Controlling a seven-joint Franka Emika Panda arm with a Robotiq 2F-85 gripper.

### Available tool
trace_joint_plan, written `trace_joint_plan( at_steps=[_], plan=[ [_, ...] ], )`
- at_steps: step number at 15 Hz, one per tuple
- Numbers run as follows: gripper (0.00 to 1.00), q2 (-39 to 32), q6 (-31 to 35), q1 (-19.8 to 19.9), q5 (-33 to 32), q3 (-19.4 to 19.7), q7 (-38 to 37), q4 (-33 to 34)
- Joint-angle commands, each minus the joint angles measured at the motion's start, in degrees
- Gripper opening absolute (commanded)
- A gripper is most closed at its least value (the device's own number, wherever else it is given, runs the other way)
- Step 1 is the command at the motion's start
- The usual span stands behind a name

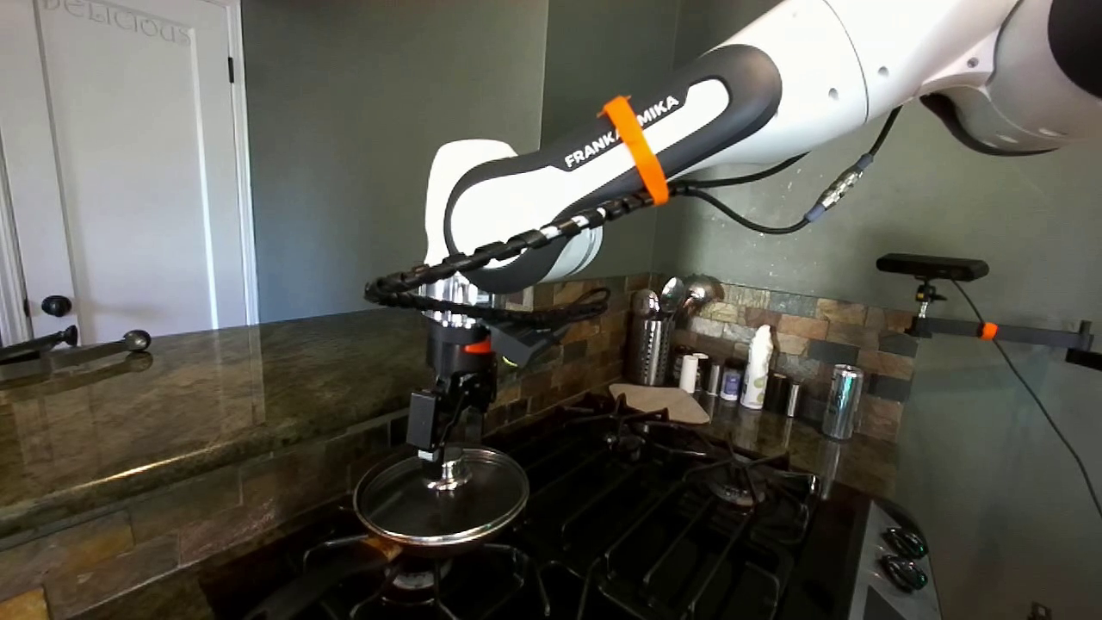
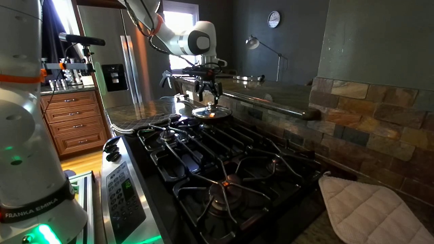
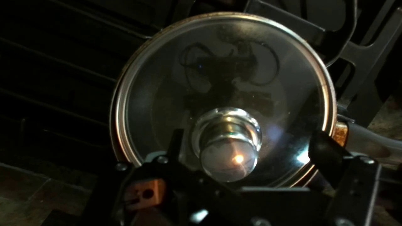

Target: Remove the lid from the pan

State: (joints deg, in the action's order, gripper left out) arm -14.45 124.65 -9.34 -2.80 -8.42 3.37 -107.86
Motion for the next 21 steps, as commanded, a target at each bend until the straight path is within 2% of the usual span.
trace_joint_plan(
  at_steps=[1,19,20,21],
  plan=[
    [1.00,-1.70,1.30,0.04,-0.51,-0.11,1.99,1.02],
    [1.00,-3.85,2.44,0.54,-1.56,0.34,5.71,2.65],
    [0.97,-3.94,2.28,0.57,-1.48,0.32,5.71,2.73],
    [0.75,-4.02,2.25,0.62,-1.30,0.26,5.78,2.79]
  ],
)
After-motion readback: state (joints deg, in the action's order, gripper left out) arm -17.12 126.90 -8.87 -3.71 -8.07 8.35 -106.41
